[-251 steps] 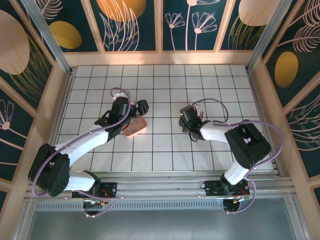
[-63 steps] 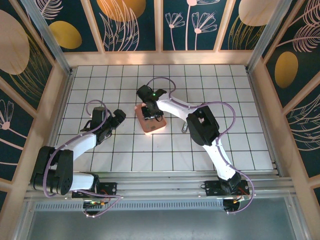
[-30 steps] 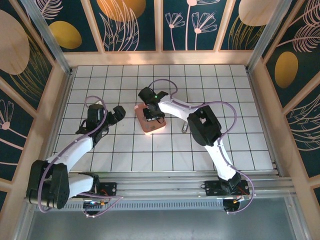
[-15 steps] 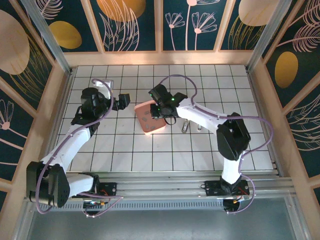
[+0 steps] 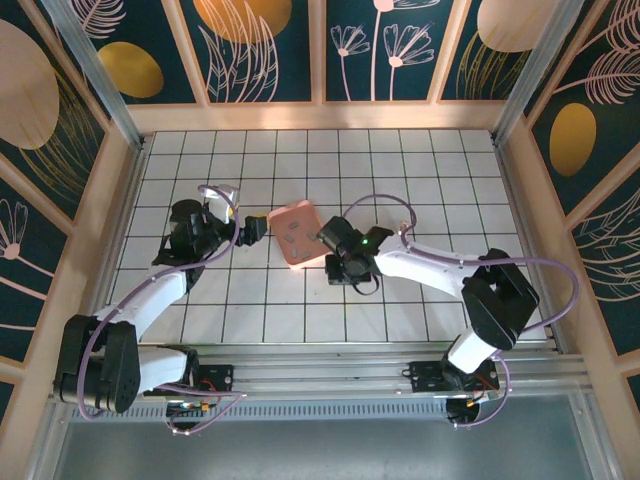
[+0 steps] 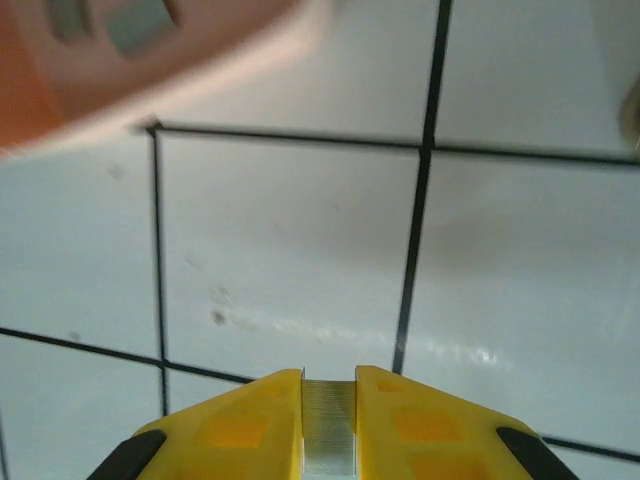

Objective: Load the staples into the stapler

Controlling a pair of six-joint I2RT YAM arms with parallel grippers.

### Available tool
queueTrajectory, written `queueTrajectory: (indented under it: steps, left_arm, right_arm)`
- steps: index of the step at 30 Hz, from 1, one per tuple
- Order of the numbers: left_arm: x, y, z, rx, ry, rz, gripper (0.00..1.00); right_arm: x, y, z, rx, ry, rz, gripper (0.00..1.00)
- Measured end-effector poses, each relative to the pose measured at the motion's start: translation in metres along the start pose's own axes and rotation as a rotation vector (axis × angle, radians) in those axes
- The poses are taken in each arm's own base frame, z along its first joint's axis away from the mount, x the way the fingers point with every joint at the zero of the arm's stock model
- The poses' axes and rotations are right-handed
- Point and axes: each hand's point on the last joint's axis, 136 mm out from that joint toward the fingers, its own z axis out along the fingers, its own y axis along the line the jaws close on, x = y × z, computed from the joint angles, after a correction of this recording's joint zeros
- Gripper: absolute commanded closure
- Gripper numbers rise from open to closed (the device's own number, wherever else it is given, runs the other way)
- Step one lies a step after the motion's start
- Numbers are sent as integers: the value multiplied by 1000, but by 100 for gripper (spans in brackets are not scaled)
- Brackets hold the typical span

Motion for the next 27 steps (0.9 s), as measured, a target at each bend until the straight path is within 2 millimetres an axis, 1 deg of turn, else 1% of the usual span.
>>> queueTrajectory:
  steps: [4,7,9,14,22,27]
  left_arm:
    - [-4,0,0,1,-13,7,7]
    - [-6,0,0,1,-17,8,7]
    - [-6,0,0,1,-17,8,7]
    - [-6,0,1,2,-19,9,7]
    - [-6,1,4,6,-16,3,7]
    - [-6,1,5,5,-15,3,7]
  right_arm:
    - [24,-17,17,20,55,33,80]
    - [35,-25,24,34,81,53,80]
    - [37,-26,25,33,88,57,80]
    - [34,-30,24,32,85,71,79]
    - [15,-47,17,30,47,123,79]
    - [10,-54,17,40,41,119,78]
